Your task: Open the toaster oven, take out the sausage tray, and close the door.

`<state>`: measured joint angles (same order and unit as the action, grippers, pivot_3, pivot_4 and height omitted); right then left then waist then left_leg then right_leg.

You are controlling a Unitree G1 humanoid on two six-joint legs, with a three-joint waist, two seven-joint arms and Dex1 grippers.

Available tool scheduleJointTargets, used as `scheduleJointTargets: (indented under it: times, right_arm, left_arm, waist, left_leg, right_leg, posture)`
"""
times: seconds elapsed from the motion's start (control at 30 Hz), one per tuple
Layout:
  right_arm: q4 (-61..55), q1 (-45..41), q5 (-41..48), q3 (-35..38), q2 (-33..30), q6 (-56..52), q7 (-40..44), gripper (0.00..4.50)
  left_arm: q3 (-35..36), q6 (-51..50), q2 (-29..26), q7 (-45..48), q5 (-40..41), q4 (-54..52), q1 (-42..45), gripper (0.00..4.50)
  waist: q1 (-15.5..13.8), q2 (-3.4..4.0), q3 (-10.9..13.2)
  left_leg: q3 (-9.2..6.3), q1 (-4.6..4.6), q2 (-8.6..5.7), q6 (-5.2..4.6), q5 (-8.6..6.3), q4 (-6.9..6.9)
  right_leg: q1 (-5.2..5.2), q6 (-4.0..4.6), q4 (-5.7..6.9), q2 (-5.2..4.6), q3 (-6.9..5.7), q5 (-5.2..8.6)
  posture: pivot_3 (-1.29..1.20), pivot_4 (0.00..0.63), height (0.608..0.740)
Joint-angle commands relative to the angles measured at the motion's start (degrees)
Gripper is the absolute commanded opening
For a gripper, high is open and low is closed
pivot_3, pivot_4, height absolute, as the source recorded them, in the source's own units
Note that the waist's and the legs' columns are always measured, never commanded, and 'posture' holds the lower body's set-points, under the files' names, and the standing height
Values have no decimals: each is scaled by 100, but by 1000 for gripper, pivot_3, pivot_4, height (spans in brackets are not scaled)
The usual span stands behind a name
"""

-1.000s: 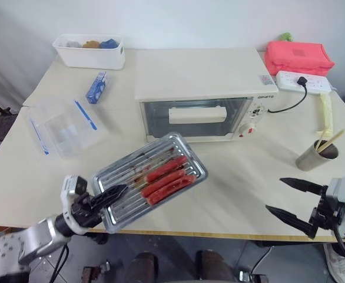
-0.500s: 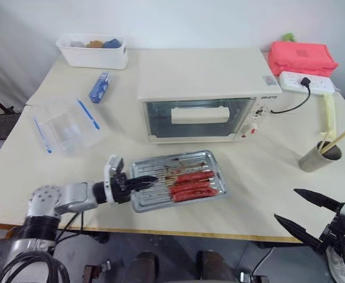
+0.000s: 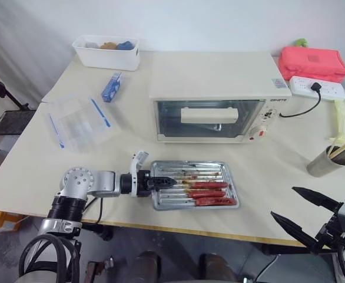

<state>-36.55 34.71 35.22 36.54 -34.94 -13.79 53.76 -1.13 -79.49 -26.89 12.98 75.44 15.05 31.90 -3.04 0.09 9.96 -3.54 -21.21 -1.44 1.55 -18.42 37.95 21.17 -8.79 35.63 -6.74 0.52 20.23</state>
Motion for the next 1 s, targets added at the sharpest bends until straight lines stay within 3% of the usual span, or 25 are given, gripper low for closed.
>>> scheduleJointTargets:
  times: [0.03, 0.13, 0.2, 0.3, 0.43, 0.63, 0.77, 0.9, 1.0]
  right_arm:
    - [-50, -18, 33, -56, -64, 60, 53, 4500]
    - [9, -77, 26, -117, -121, 58, 104, 4500]
    - [98, -140, 23, -169, -203, 59, 185, 4500]
    - [281, -256, -22, -252, -368, 96, 374, 4500]
    - [572, -371, 5, -209, -642, 116, 727, 4500]
    - [640, -411, 256, 27, -877, 85, 1177, 4500]
    - [199, -202, 477, 225, -942, 88, 1466, 4500]
    - [-73, -292, 395, 225, -739, 572, 1555, 4500]
    - [16, -279, 299, 18, -819, 508, 1590, 4500]
  left_arm:
    - [81, 227, -177, 416, -517, -600, -186, 2126]
    - [281, 328, -416, 774, -691, -1000, -377, 2992]
    - [338, 494, -824, 1222, -888, -1444, -606, 3619]
    - [182, 1386, -1800, 2623, -1563, -2211, -1180, 4485]
    - [623, 3290, -2636, 4246, -2597, -2074, -1965, 4485]
    - [1551, 6973, -2657, 5984, -3954, -944, -2666, 4485]
    - [1998, 7722, -2739, 6556, -4091, -844, -2988, 4485]
    - [2241, 8185, -2574, 6484, -4267, -1345, -3419, 4485]
    - [2174, 8309, -2393, 6276, -4384, -1289, -3263, 4485]
  waist:
    - [17, -4, 2]
    - [83, -9, 5]
    - [161, -15, 9]
    - [281, -18, 11]
    - [311, -15, 13]
    - [221, -17, 16]
    - [199, -17, 16]
    - [180, -22, 19]
    - [169, -27, 22]
  left_leg:
    - [1, -6, 2, 1, 0, -1]
    - [2, -8, 12, 4, -1, -2]
    - [2, -6, 16, 8, 1, -7]
    - [16, 3, 27, 18, 5, -30]
    - [32, 17, 30, 24, 12, -80]
    - [21, -3, 35, 17, 7, -85]
    - [25, -7, 49, 4, -3, -88]
    - [29, -5, 58, -3, -7, -81]
    - [33, -1, 58, -5, -8, -77]
  right_leg:
    - [7, 0, 0, 2, 0, 0]
    - [10, 0, -1, 8, 0, 0]
    - [11, 1, 0, 11, -1, 1]
    - [23, 15, 6, 15, 4, 5]
    - [35, 32, -7, 11, 6, 13]
    - [36, 35, -40, 3, -9, 15]
    - [33, 34, -57, -1, -11, 14]
    - [25, 25, -60, -3, -11, 9]
    - [21, 21, -58, -4, -11, 7]
  posture:
    - [0, 150, 740]
    - [0, 150, 740]
    - [0, 150, 740]
    - [0, 150, 740]
    - [0, 150, 740]
    - [0, 150, 740]
    - [0, 150, 740]
    - [0, 150, 740]
    - [0, 150, 740]
